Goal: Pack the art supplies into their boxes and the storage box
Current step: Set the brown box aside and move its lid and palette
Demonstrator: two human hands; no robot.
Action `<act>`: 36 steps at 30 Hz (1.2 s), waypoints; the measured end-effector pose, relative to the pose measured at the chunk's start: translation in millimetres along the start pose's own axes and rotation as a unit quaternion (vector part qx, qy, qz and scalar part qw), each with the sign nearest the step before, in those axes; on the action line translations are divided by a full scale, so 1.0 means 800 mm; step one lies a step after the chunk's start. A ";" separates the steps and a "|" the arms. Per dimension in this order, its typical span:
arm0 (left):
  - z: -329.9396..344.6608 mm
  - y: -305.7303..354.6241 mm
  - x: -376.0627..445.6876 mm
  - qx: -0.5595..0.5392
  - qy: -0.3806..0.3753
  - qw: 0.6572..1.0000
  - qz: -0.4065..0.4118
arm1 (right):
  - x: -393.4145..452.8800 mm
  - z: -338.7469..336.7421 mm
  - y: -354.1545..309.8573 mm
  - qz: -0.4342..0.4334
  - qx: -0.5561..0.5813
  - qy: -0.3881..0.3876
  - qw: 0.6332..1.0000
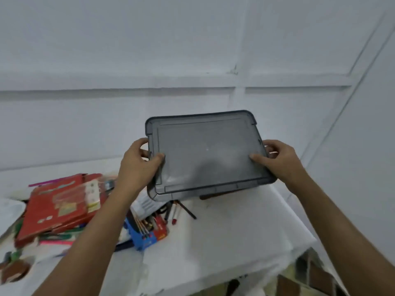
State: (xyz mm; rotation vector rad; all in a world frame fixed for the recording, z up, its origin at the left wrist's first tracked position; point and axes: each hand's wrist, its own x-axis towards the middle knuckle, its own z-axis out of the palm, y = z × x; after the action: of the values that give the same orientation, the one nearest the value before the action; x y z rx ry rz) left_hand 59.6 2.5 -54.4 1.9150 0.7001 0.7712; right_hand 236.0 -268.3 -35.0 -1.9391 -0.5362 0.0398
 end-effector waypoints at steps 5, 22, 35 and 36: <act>0.087 -0.022 -0.100 -0.055 -0.076 0.993 -0.065 | -0.072 -0.072 0.107 0.060 -0.014 0.008 0.998; 0.174 -0.066 -0.183 0.140 -0.157 0.967 -0.143 | -0.093 -0.091 0.245 0.085 -0.170 -0.118 0.975; 0.195 -0.066 -0.166 0.199 -0.137 0.961 -0.138 | -0.076 -0.074 0.264 0.056 -0.255 -0.125 0.957; 0.196 -0.065 -0.165 0.197 -0.138 0.960 -0.139 | -0.075 -0.074 0.264 0.056 -0.256 -0.124 0.957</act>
State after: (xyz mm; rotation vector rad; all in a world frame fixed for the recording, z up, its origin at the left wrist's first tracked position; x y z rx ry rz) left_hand 84.9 -158.3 -190.1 2.1595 0.9727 0.1865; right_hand 271.4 -411.4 -208.7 -2.4901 -0.6473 0.2411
